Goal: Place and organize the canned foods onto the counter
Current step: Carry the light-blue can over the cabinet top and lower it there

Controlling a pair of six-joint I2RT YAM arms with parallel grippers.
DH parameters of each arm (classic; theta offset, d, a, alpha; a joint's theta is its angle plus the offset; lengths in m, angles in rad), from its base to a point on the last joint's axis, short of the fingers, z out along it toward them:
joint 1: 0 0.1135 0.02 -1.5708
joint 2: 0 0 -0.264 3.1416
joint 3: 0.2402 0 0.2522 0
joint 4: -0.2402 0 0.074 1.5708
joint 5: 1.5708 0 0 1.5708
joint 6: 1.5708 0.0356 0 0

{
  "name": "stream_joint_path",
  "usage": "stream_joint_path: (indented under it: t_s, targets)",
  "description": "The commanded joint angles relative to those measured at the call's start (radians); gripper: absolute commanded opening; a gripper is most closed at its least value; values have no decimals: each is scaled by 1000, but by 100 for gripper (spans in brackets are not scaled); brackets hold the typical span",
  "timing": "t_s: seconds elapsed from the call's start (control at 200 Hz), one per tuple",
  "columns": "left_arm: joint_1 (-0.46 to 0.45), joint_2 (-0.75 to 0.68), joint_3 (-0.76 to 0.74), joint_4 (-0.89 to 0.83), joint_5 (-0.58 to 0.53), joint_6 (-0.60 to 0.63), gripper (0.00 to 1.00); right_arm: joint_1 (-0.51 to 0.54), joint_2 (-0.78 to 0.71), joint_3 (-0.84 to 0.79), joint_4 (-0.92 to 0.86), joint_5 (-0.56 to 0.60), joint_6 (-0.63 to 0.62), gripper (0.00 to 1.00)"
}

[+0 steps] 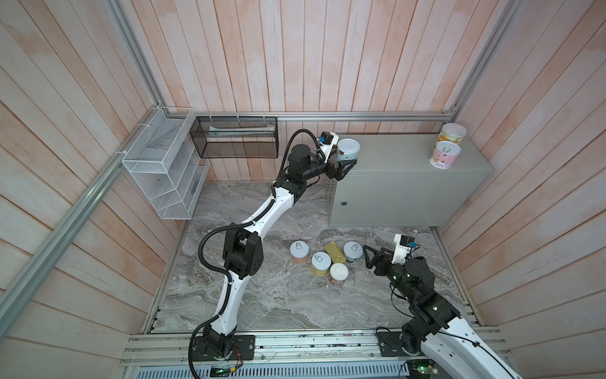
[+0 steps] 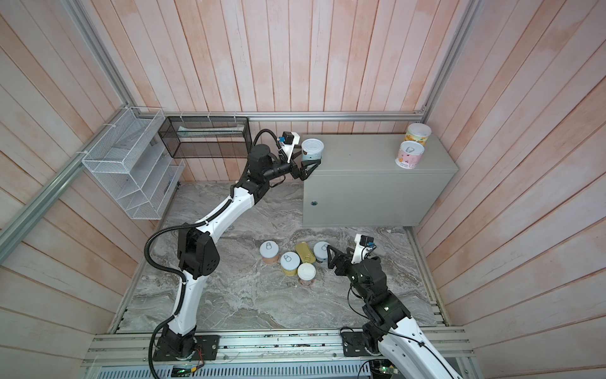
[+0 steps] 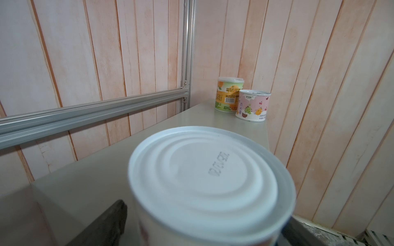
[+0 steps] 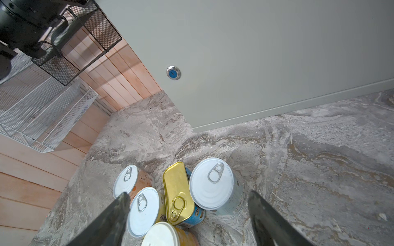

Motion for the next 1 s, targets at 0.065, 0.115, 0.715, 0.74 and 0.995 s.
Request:
stream_joint_path:
  t_s: [0.065, 0.115, 0.715, 0.74, 0.995]
  targets:
    - [-2, -60, -22, -29, -9, 15, 100, 2, 23, 21, 5, -11, -17, 86]
    - [-3, -70, -38, -21, -7, 15, 100, 2, 29, 19, 11, -16, -14, 86]
    - [-3, -237, -329, 99, -28, 15, 100, 2, 73, 17, 22, -24, -11, 87]
    - [-3, -248, -348, 111, -32, 14, 100, 1, 74, 16, 22, -24, -11, 87]
    - [-3, -305, -439, 151, -115, 76, 100, 3, 89, 14, 32, -22, -11, 87]
